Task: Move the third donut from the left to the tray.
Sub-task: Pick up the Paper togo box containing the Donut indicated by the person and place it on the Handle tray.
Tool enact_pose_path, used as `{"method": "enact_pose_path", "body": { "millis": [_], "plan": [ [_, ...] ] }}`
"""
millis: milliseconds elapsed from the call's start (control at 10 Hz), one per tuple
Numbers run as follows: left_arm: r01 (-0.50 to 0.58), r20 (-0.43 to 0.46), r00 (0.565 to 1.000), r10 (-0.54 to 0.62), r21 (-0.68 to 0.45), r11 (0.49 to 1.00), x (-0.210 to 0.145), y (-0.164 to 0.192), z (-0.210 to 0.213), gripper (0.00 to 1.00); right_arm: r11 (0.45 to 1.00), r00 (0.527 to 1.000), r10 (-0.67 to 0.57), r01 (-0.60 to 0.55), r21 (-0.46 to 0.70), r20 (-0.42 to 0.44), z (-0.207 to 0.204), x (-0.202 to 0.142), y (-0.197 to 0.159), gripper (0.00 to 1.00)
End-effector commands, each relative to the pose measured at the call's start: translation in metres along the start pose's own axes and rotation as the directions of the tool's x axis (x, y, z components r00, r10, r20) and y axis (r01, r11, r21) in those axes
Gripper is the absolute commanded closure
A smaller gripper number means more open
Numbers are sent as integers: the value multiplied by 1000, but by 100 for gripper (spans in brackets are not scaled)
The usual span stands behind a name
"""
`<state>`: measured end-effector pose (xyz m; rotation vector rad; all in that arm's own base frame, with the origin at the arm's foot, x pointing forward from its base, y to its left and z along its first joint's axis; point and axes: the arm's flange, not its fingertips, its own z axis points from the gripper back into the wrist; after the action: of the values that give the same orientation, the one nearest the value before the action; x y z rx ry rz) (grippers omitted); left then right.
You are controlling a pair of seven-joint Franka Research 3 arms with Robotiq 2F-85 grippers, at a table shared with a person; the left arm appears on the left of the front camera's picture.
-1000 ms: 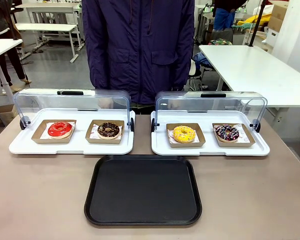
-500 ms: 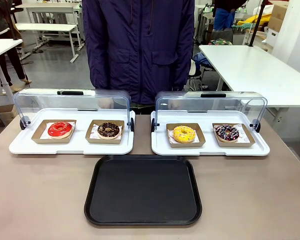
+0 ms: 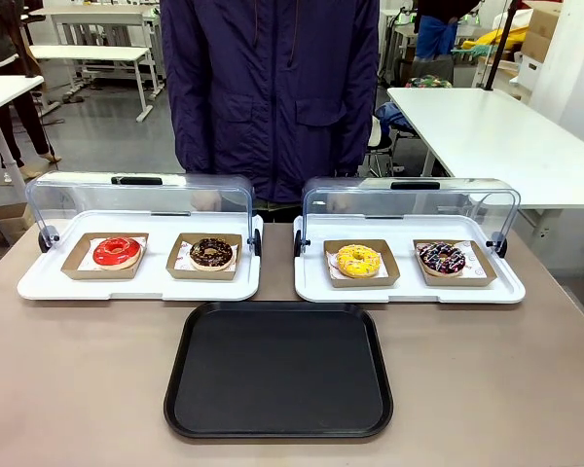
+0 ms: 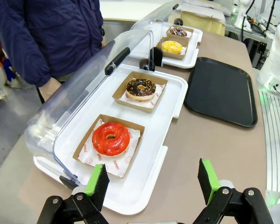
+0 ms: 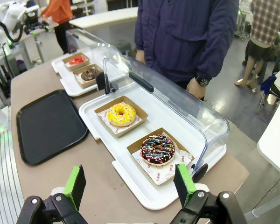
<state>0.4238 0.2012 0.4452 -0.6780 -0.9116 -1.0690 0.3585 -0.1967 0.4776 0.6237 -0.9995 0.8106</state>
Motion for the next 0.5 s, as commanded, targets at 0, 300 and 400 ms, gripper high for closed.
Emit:
{"method": "enact_pose_path", "body": {
  "millis": [0, 300, 400],
  "plan": [
    [7, -5, 1000, -7, -8, 1000, 1, -2, 2, 0, 1000, 1000, 12, -12, -1, 15, -1, 0, 0, 0],
    [7, -5, 1000, -7, -8, 1000, 1, -2, 2, 0, 1000, 1000, 12, -12, -1, 15, -1, 0, 0, 0],
    [7, -5, 1000, -7, -8, 1000, 1, -2, 2, 0, 1000, 1000, 12, -12, -1, 15, -1, 0, 0, 0]
  ]
}}
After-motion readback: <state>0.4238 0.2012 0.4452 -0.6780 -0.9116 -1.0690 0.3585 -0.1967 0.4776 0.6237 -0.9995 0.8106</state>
